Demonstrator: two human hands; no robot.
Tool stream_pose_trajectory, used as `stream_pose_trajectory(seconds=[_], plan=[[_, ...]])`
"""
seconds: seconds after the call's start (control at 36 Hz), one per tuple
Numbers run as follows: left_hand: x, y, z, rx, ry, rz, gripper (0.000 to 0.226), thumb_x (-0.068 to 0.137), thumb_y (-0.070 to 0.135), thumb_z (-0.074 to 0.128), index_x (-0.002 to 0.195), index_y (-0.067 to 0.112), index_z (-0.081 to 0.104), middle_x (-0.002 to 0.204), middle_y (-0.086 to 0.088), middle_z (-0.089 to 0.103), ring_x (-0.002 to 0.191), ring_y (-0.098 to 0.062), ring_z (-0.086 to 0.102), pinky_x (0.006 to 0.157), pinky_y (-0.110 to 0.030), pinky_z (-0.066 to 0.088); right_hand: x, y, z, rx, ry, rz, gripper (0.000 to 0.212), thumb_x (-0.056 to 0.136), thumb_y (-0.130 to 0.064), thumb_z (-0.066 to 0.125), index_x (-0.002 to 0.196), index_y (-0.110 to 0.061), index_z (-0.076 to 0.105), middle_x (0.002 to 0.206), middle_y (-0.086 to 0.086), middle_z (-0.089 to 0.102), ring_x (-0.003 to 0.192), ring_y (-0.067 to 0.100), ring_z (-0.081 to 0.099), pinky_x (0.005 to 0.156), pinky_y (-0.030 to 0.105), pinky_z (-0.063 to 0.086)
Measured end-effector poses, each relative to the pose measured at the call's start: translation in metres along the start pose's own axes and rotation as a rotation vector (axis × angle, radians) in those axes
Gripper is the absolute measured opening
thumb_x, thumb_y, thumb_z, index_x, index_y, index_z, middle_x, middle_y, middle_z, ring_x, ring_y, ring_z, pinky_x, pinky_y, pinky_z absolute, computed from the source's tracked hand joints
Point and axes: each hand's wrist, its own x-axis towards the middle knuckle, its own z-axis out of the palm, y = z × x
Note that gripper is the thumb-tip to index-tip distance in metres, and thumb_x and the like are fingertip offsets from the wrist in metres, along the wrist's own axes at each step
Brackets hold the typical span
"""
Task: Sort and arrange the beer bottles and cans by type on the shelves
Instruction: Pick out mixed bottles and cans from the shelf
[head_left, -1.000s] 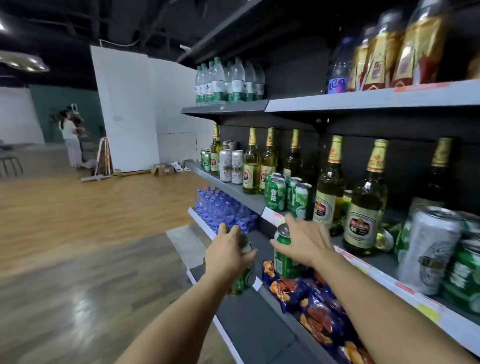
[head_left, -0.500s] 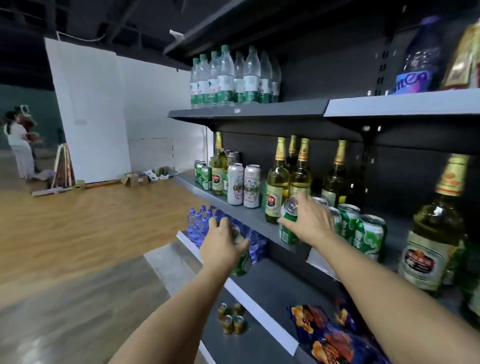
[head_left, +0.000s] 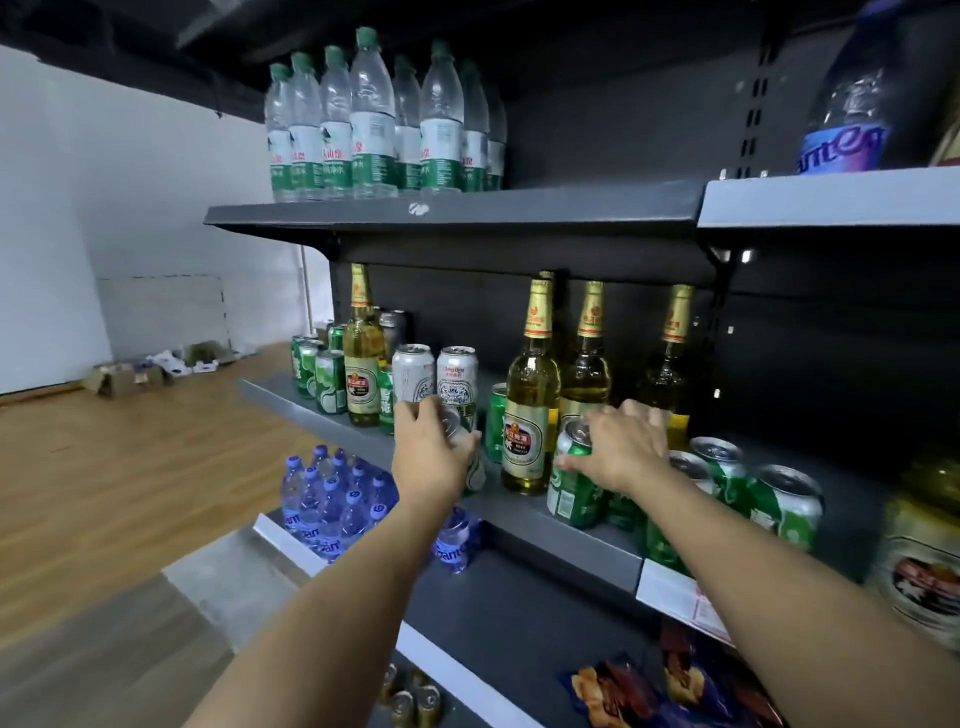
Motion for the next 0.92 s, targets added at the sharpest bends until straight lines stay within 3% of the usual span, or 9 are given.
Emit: stream_pose_trajectory(seconds=[0.14, 0.28, 0.36, 0.61, 0.81, 0.92], plan=[[0.028, -0.007, 0.018, -0.021, -0.041, -0.022, 0.055, 0.079, 0.031, 0.075, 0.124, 0.014, 0.047, 0.123, -0.005, 0.042, 0.100, -0.025, 0.057, 0.084, -0.041, 0.051, 0.006, -0.009, 0.008, -0.015, -0.030, 0.046, 0.068, 0.080, -0.068, 0.058, 0.128, -0.020, 0.051, 0.131, 0.000, 0.057, 0.129, 0.023, 0.038, 0.108, 0.045, 0.021], [0.053, -0.010, 0.031, -0.020, -0.096, 0.023, 0.059, 0.079, 0.025, 0.077, 0.123, 0.008, 0.042, 0.125, -0.012, 0.043, 0.110, -0.031, 0.051, 0.087, -0.038, 0.043, 0.007, -0.018, 0.012, 0.010, -0.014, 0.115, 0.065, 0.079, -0.066, 0.062, 0.124, -0.021, 0.048, 0.122, -0.001, 0.061, 0.123, 0.022, 0.041, 0.103, 0.043, 0.024], [0.066, -0.014, 0.038, -0.031, -0.156, 0.057, 0.063, 0.078, 0.023, 0.078, 0.125, 0.009, 0.039, 0.126, -0.013, 0.043, 0.110, -0.032, 0.053, 0.086, -0.040, 0.045, 0.008, -0.024, 0.012, 0.006, -0.005, 0.150, 0.065, 0.079, -0.064, 0.062, 0.126, -0.022, 0.046, 0.120, -0.001, 0.061, 0.118, 0.021, 0.042, 0.098, 0.041, 0.027], [0.082, -0.030, 0.057, -0.003, -0.314, 0.127, 0.062, 0.078, 0.026, 0.078, 0.123, 0.012, 0.038, 0.129, -0.009, 0.047, 0.106, -0.030, 0.057, 0.083, -0.041, 0.049, 0.013, -0.037, 0.013, 0.004, -0.072, 0.266, 0.066, 0.080, -0.060, 0.064, 0.131, -0.025, 0.041, 0.126, -0.001, 0.058, 0.125, 0.022, 0.039, 0.102, 0.043, 0.025], [0.085, -0.025, 0.067, 0.158, -0.479, 0.262, 0.065, 0.082, 0.030, 0.074, 0.134, 0.010, 0.040, 0.139, -0.008, 0.042, 0.127, -0.025, 0.044, 0.103, -0.037, 0.041, 0.013, -0.044, 0.012, -0.008, -0.081, 0.322, 0.071, 0.081, -0.056, 0.066, 0.136, -0.024, 0.035, 0.132, 0.001, 0.054, 0.128, 0.024, 0.037, 0.100, 0.042, 0.026], [0.083, -0.032, 0.063, 0.173, -0.505, 0.300, 0.071, 0.086, 0.029, 0.069, 0.144, 0.010, 0.033, 0.156, -0.007, 0.025, 0.141, -0.024, 0.029, 0.114, -0.035, 0.030, 0.011, -0.046, 0.014, -0.032, -0.078, 0.324, 0.066, 0.085, -0.054, 0.062, 0.137, -0.022, 0.035, 0.135, 0.001, 0.052, 0.128, 0.025, 0.036, 0.101, 0.044, 0.028]])
